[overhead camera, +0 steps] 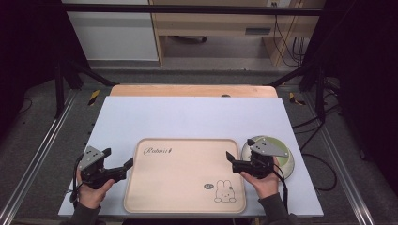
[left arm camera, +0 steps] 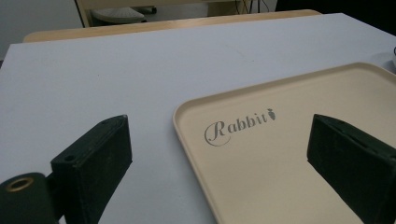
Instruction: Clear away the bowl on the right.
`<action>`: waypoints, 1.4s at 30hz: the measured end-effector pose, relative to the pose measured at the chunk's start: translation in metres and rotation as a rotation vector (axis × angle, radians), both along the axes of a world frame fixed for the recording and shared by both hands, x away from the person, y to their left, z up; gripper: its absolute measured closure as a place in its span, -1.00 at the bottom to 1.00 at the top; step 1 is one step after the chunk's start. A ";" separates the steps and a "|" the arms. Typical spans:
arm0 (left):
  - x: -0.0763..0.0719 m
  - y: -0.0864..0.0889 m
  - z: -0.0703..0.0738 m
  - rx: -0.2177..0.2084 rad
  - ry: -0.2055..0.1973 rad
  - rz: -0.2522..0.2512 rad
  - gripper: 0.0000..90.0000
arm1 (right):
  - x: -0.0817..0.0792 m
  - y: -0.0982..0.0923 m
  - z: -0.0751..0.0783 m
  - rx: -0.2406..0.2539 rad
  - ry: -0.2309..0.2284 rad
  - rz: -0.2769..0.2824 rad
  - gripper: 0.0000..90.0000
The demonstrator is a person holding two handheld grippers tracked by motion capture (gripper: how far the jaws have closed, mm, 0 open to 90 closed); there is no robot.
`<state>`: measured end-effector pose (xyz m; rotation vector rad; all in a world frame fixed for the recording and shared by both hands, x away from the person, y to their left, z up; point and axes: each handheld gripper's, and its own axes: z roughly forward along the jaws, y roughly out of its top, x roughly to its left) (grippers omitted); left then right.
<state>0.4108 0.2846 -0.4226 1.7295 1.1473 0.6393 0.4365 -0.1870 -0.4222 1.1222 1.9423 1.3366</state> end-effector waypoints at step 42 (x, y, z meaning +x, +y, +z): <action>0.001 0.001 -0.004 0.002 0.013 0.005 -0.85 | -0.006 -0.031 0.021 0.007 0.044 -0.083 -0.60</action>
